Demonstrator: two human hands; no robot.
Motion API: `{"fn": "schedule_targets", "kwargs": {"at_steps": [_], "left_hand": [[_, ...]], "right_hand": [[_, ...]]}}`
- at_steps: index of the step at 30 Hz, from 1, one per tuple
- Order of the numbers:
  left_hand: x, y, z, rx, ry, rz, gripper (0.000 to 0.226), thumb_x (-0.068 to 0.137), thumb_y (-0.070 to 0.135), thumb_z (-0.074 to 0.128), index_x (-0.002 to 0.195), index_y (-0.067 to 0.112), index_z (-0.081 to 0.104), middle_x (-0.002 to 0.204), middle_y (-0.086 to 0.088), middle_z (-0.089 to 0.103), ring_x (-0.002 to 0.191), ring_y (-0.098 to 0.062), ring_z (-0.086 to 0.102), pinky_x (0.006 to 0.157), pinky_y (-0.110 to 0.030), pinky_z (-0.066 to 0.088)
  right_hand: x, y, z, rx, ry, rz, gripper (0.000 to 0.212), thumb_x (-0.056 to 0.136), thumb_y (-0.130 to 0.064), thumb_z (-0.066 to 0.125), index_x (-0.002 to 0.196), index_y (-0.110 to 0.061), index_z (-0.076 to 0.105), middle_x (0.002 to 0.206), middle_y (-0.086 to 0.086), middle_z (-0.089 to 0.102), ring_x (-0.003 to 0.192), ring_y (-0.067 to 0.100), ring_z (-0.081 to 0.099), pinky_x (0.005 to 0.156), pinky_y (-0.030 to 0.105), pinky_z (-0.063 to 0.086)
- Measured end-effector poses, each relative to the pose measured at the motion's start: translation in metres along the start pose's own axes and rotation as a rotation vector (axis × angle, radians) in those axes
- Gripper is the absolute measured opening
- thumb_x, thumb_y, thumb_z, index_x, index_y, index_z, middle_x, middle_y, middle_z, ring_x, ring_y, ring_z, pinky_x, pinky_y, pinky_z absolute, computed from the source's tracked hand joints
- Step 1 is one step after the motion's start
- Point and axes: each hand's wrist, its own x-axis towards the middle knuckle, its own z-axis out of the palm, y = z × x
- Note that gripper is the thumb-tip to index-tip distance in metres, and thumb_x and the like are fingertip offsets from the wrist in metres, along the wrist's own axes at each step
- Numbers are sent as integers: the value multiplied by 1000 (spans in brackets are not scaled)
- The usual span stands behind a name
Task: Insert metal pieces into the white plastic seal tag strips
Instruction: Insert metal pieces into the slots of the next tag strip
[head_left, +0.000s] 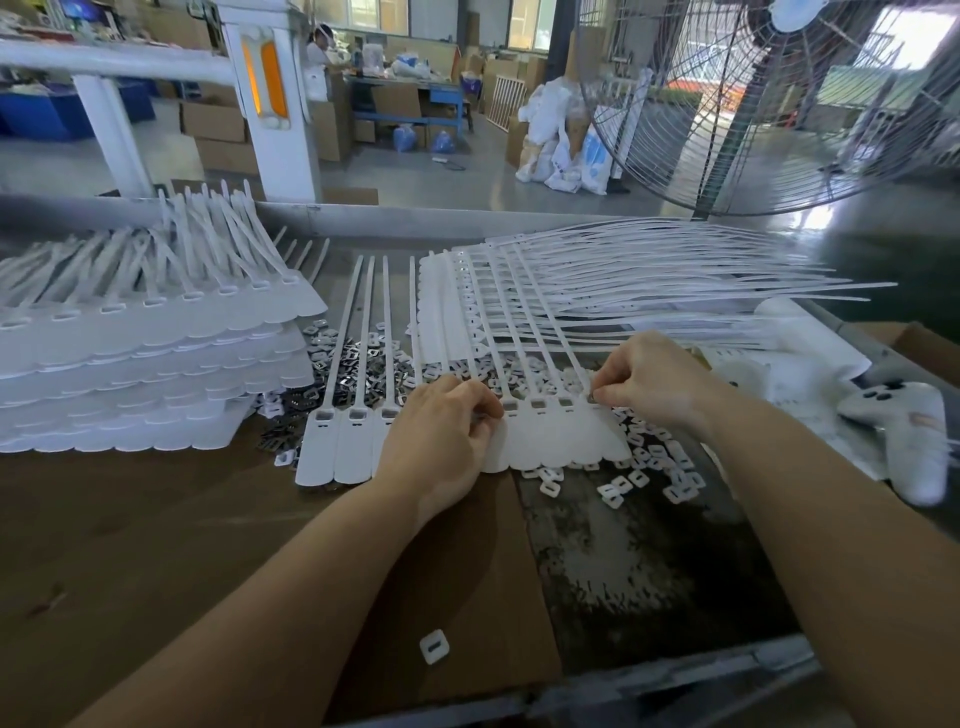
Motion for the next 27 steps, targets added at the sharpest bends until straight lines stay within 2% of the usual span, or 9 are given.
{"fn": "schedule_targets", "kwargs": {"at_steps": [3,5,8,11,13,16,19,23,27], "left_hand": [[0,0,0,-15,-2,0,16,94,21,50,103,27,61,108,6,53,106,-15,43,91,-23,33],[1,0,0,-16,-11,0,16,94,20,49,103,27,61,110,5,54,107,-15,43,92,-23,33],[2,0,-1,-12,-22,-6,17,95,21,48,104,27,61,110,6,53,108,-15,43,91,-22,32],[2,0,-1,-13,-34,-10,17,95,21,48,105,27,61,110,6,53,108,-15,43,91,-22,32],[2,0,-2,-20,-42,-8,17,95,20,48,105,27,61,110,6,53,108,-15,43,92,-23,33],[3,0,-4,-36,-63,-11,18,95,19,48,104,27,61,111,6,53,108,-15,43,93,-24,35],[4,1,-7,-49,-98,-23,20,94,16,48,103,26,62,110,5,54,107,-16,46,95,-28,38],[7,3,-14,-175,-107,-64,20,92,11,50,93,26,63,98,9,57,94,-8,52,75,-16,38],[5,0,-26,-274,-70,-75,14,89,15,58,97,21,68,87,10,63,85,-6,57,72,-15,42]], "right_hand": [[1,-3,-2,21,-34,59,11,86,-12,65,92,-10,73,99,6,69,85,15,62,65,20,44],[2,-5,-3,56,-46,106,10,84,-12,67,91,-9,74,96,6,69,81,15,61,61,19,45],[4,-9,-5,122,-34,178,6,79,-11,72,84,-8,73,89,5,67,76,14,60,73,29,51],[5,-12,-6,145,-9,224,5,76,-13,76,78,-10,72,78,1,65,66,10,56,68,27,45],[5,-13,-6,141,-1,221,4,76,-13,76,77,-12,72,78,0,64,65,7,54,69,26,43],[3,-14,-5,115,65,167,5,81,-11,71,83,-13,74,91,2,68,69,6,52,72,25,39],[-3,-23,2,171,150,74,12,84,-11,66,93,-12,74,99,3,70,75,10,58,73,25,44],[-9,-51,23,256,177,-58,13,86,-11,63,93,-15,74,97,0,71,86,11,63,81,26,50],[-11,-77,51,230,206,-163,17,88,-10,58,93,-16,73,91,0,70,85,13,62,81,29,51]]}}
